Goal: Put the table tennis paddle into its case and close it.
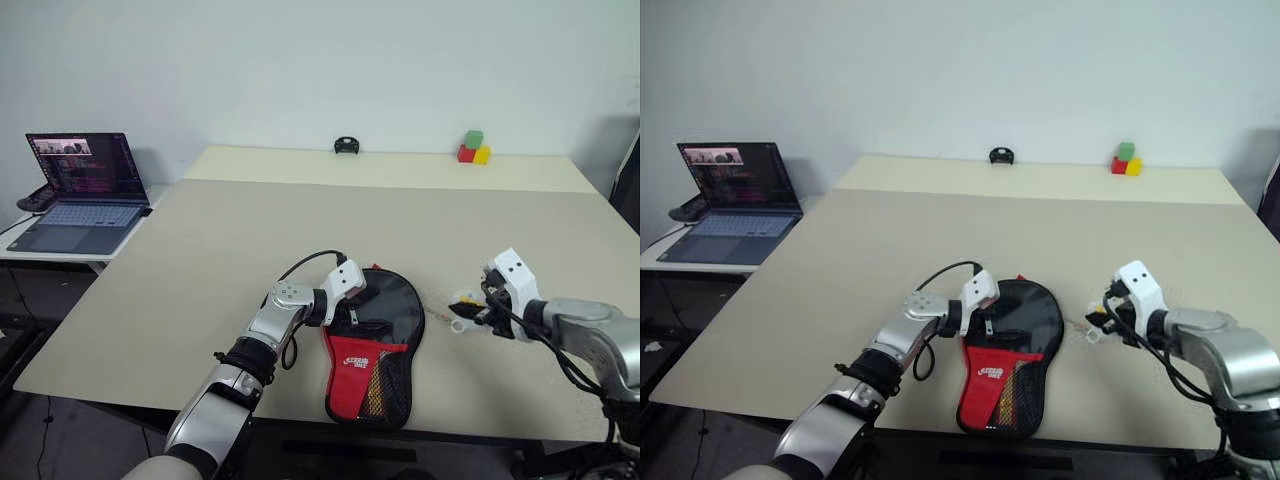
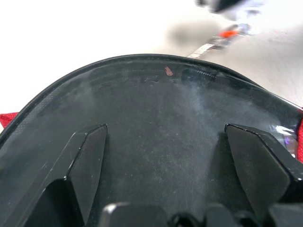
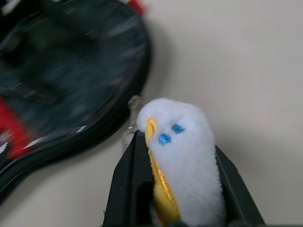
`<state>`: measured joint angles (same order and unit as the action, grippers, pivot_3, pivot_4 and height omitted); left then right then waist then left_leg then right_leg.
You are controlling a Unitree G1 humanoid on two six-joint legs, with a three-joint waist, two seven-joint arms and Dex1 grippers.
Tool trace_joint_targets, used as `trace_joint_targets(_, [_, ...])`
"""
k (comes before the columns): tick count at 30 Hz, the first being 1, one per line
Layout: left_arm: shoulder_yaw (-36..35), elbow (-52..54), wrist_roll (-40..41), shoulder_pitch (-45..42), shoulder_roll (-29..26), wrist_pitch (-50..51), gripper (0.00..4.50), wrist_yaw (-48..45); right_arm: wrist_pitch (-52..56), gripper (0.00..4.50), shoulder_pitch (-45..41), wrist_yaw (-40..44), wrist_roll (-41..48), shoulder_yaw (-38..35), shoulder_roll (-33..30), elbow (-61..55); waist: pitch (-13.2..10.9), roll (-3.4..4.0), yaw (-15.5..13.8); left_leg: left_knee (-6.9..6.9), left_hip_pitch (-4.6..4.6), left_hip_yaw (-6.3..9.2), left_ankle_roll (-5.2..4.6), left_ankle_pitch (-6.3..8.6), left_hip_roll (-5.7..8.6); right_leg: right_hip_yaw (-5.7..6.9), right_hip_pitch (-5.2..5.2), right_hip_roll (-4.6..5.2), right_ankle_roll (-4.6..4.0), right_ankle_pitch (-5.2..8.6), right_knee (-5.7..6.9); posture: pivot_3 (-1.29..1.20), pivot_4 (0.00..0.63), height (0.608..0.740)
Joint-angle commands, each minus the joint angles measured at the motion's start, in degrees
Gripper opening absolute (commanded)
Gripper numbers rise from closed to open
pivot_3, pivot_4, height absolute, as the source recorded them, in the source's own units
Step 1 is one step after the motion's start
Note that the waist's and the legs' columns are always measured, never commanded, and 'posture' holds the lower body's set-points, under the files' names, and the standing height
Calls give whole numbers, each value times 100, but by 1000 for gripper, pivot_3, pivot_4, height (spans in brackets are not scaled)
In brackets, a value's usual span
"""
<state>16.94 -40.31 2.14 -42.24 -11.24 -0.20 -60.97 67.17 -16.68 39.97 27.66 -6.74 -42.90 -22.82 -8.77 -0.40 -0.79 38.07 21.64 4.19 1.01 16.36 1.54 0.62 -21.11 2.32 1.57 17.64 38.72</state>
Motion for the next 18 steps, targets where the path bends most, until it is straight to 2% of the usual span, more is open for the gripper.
trace_joint_targets(1, [496,-614,-513,350,8,117,4333,-126,290,491,425,341,522,-277,-353,-749,1,-1,-30,0,0,0,0,0,0,0,1,0,1,0,-2,0,150,740])
trace_joint_targets(9, [526,-673,-546,336,49,88,4333,-171,527,461,1722,594,1578,-175,-524,-2071,33,-12,-68,-3,6,7,-8,5,14,6,7,-4,18,11,-19,0,150,740])
trace_joint_targets(18, [552,-656,-551,323,40,91,4333,-171,189,458,2692,745,1918,261,-776,-2604,69,-12,-73,-13,-22,32,-48,38,16,35,87,-3,31,19,-107,0,150,740])
